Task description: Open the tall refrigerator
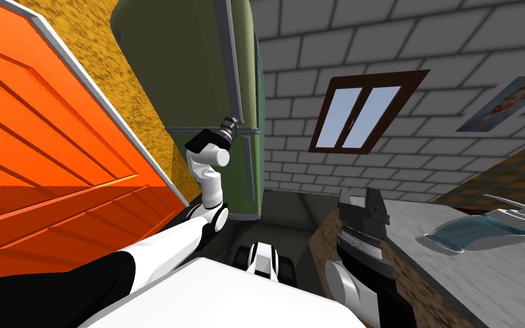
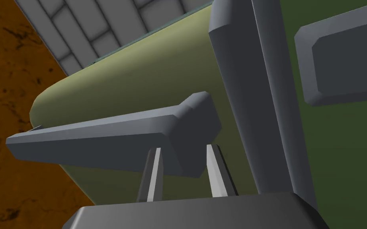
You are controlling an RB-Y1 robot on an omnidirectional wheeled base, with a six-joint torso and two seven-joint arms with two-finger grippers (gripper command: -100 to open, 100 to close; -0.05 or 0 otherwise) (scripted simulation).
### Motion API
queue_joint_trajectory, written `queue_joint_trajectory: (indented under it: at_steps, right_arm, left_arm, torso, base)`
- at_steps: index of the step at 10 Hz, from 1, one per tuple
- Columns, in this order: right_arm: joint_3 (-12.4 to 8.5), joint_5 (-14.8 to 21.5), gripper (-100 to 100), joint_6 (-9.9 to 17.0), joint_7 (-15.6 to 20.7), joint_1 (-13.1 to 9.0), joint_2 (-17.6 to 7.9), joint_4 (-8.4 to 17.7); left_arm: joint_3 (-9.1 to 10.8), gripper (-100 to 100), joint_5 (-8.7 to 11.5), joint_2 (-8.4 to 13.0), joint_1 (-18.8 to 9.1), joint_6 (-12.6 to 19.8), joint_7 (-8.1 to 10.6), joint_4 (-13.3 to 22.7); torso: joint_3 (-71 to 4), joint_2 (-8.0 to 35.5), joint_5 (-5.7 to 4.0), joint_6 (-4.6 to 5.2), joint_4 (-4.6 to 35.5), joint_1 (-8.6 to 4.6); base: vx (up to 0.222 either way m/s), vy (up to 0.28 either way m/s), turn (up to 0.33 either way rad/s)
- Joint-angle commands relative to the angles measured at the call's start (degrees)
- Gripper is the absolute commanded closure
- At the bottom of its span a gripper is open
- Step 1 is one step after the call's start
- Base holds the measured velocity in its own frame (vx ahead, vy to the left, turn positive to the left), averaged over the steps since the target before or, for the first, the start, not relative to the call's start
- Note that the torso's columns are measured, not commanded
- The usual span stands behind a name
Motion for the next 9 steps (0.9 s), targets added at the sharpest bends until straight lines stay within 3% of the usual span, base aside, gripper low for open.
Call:
queue_joint_trajectory:
  at_steps: [1, 5, 6, 9]
  right_arm:
    - [0.0, 0.0, 0, 0.0, 0.0, 0.0, 0.0, 0.0]
    - [0.0, 0.0, 0, 0.0, 0.0, 0.0, 0.0, 0.0]
    - [0.0, 0.0, 0, 0.0, 0.0, 0.0, 0.0, 0.0]
    - [0.0, 0.0, 0, 0.0, 0.0, 0.0, 0.0, 0.0]
  left_arm:
    - [-1.47, 100, 2.6, -0.6, -1.0, 1.4, 0.41, -1.4]
    - [-3.95, 100, 7.1, -1.6, -2.2, 4.4, 1.08, -4.2]
    - [-3.84, 100, 7.1, -1.4, -1.2, 4.7, 0.98, -3.2]
    - [-4.24, 100, 11.6, -3.5, -1.6, 8.9, 1.11, -7.9]
  torso:
    - [-0.2, -0.2, -0.05, -0.01, 0.1, -0.02]
    - [-0.4, -0.3, -0.12, -0.01, 0.3, -0.03]
    - [-0.4, -0.3, -0.04, -0.08, 0.4, 0.15]
    - [-0.5, -0.5, -0.09, 0.13, 0.0, 0.05]
  base:
    - [-0.259, 0.257, -0.076]
    - [-0.261, 0.277, -0.066]
    - [-0.117, 0.131, -0.074]
    - [-0.150, 0.235, -0.061]
